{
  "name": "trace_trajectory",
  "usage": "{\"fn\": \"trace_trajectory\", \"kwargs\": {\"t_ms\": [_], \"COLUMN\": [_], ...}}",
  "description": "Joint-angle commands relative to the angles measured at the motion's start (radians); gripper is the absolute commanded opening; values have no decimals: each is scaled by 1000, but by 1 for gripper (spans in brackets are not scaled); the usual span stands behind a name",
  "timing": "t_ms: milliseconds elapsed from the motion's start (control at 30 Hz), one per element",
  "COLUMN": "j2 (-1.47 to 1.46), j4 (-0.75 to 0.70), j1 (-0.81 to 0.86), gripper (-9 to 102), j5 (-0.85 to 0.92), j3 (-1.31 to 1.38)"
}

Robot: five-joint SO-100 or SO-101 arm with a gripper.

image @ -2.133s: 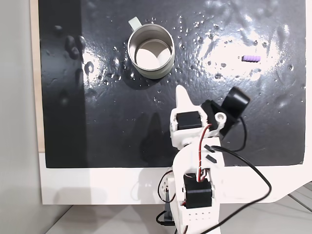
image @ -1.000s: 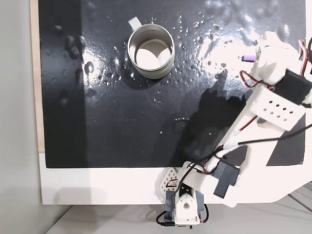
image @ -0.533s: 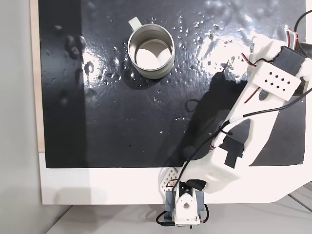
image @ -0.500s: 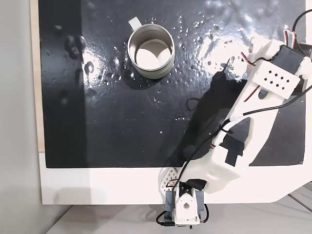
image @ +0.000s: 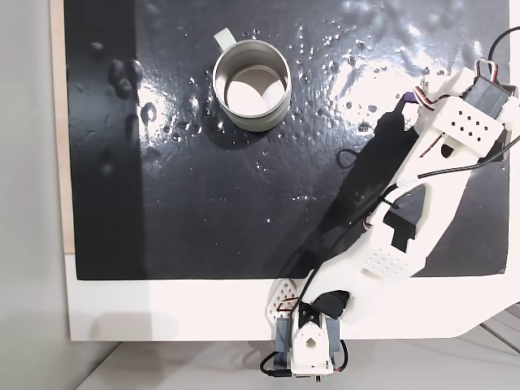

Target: Grasp a pengrip and put it in the cup.

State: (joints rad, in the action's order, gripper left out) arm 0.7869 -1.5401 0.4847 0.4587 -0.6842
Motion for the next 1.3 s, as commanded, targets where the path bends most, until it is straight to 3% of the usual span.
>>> {"fn": "trace_trajectory", "kwargs": {"t_ms": [0,333,567,700,800,1000,1267], "j2": [-9,-97,-135,-140,-123,132,589], "j4": [31,72,83,72,-14,-144,-146], "j1": [14,17,29,31,8,-77,-156], "gripper": [26,20,0,0,0,0,0], "j5": [28,72,89,84,40,-69,-81], "j3": [81,112,135,147,230,296,92]}}
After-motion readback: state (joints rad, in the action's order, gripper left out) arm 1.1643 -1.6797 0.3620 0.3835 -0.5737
